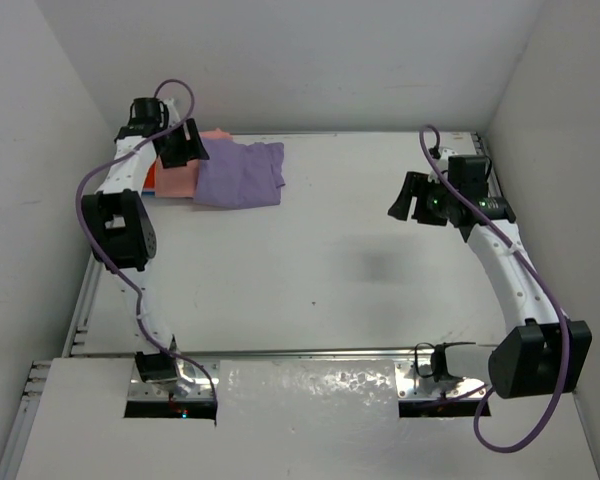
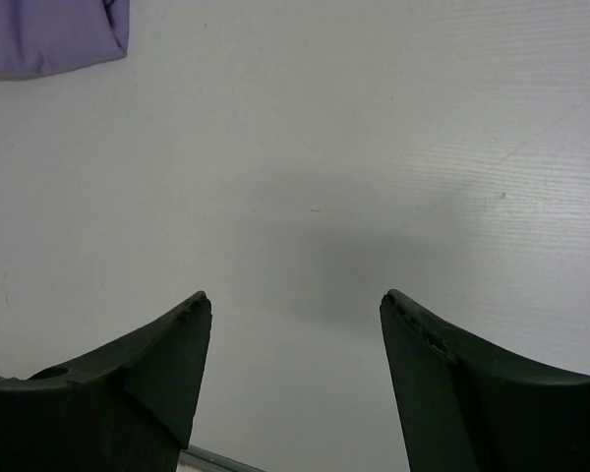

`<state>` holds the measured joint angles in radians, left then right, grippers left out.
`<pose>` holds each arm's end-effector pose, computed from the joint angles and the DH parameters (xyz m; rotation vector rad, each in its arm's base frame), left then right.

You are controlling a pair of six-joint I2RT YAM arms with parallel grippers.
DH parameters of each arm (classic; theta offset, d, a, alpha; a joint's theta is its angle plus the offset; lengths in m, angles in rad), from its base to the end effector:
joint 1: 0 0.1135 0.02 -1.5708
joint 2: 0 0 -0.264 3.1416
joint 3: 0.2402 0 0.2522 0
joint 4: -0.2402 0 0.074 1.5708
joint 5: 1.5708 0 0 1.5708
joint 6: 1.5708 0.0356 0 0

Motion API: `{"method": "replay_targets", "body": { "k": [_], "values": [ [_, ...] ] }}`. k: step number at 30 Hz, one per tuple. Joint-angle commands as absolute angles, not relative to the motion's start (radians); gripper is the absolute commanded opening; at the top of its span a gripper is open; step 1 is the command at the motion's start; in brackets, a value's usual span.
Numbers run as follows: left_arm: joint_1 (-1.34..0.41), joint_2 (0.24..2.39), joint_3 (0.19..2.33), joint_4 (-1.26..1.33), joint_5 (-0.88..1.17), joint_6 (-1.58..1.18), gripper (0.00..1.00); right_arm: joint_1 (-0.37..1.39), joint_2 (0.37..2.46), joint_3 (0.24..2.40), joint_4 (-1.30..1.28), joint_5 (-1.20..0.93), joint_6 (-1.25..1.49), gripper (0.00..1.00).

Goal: Fold and stack the t-shirts
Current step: Put the neatly folded tshirt into the corner of the board with the left arm

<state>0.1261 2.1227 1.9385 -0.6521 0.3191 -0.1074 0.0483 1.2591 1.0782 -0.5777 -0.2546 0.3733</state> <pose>0.4800 0.0496 0.2724 -0.1309 2.3811 -0.3744 0.2688 0.0220 0.3051 0.2526 2.3404 0.5057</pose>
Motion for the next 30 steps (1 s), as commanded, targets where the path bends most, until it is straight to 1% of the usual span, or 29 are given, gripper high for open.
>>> {"method": "replay_targets", "body": {
  "k": [1,10,13,14,17,19,20,21,25,28,29,30],
  "values": [
    [0.123,2.158,1.93,-0.634,0.353,-0.081,0.67,0.051,1.262,1.137,-0.554,-0.262,0.365,0.69],
    [0.123,2.266,1.957,-0.572,0.403,-0.112,0.66,0.046,1.235,1.101,-0.572,-0.216,0.334,0.69],
    [0.121,2.27,1.959,-0.532,0.44,-0.132,0.57,0.046,1.227,1.089,-0.575,-0.209,0.328,0.69],
    [0.121,2.27,1.959,-0.516,0.452,-0.147,0.5,0.046,1.227,1.088,-0.574,-0.203,0.328,0.69],
    [0.121,2.264,1.977,-0.515,0.483,-0.163,0.43,0.043,1.235,1.092,-0.571,-0.206,0.33,0.69],
    [0.12,2.25,1.979,-0.525,0.476,-0.164,0.42,0.041,1.241,1.101,-0.568,-0.207,0.337,0.69],
    [0.12,2.243,1.976,-0.528,0.476,-0.163,0.43,0.041,1.244,1.106,-0.566,-0.209,0.339,0.69],
    [0.12,2.238,1.973,-0.528,0.476,-0.163,0.46,0.041,1.247,1.108,-0.563,-0.212,0.344,0.69],
    [0.117,2.233,1.953,-0.509,0.489,-0.167,0.47,0.038,1.244,1.101,-0.563,-0.213,0.348,0.69],
    [0.114,2.25,1.979,-0.517,0.509,-0.17,0.3,0.04,1.239,1.091,-0.561,-0.215,0.356,0.69],
    [0.112,2.252,1.982,-0.514,0.509,-0.173,0.18,0.038,1.238,1.088,-0.558,-0.215,0.357,0.69],
    [0.109,2.252,1.982,-0.511,0.509,-0.176,0.14,0.04,1.236,1.083,-0.557,-0.215,0.36,0.69]
  ]
}}
